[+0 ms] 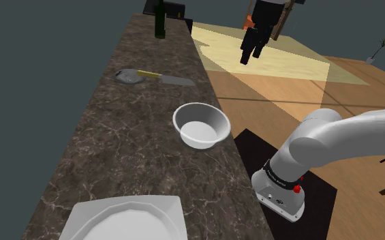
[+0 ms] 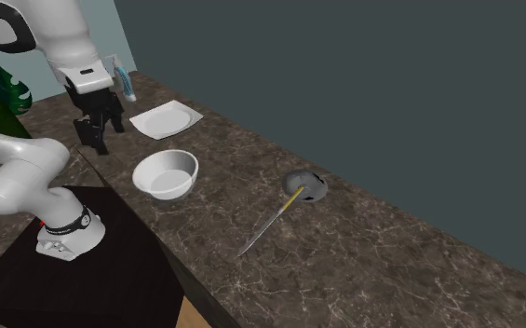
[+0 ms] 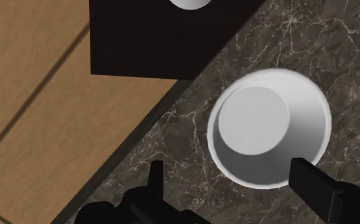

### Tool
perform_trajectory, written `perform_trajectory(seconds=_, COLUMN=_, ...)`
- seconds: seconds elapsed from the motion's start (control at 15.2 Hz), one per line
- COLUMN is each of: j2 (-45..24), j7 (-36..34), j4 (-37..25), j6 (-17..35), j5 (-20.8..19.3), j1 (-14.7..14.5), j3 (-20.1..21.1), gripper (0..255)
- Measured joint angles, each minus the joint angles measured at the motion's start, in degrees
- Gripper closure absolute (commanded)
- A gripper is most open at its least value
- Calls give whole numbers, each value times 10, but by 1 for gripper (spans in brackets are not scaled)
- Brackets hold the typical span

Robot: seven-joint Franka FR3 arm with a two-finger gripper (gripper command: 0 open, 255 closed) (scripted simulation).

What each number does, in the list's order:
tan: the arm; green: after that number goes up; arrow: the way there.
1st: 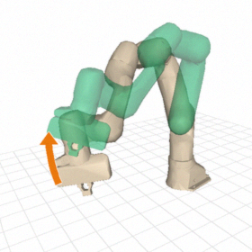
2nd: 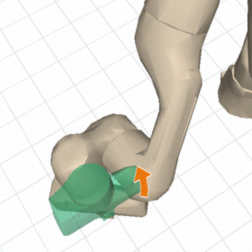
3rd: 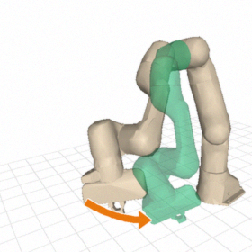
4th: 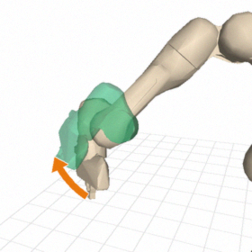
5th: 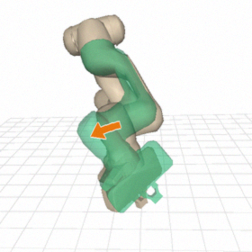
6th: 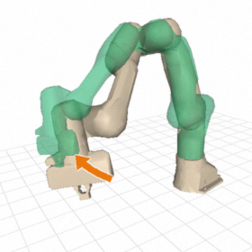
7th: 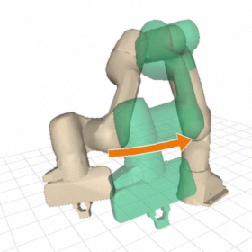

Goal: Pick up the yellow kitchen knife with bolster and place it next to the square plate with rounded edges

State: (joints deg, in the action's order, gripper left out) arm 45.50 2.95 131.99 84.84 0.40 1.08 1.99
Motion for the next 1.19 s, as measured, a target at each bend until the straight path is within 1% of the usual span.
perform_trajectory(seconds=0.07, j2=0, j7=0, j4=0, j6=0, j5=0, j1=0, j3=0, gripper=0)
perform_trajectory(seconds=0.13, j2=-2, j7=5, j4=6, j6=11, j5=-2, j1=-1, j3=-2, gripper=0)
perform_trajectory(seconds=0.46, j2=-53, j7=56, j4=36, j6=112, j5=-17, j1=-7, j3=-22, gripper=0)
perform_trajectory(seconds=0.86, j2=-141, j7=120, j4=46, j6=241, j5=-27, j1=-18, j3=-46, gripper=0)
perform_trajectory(seconds=1.19, j2=-234, j7=177, j4=26, j6=339, j5=-27, j1=-28, j3=-66, gripper=0)
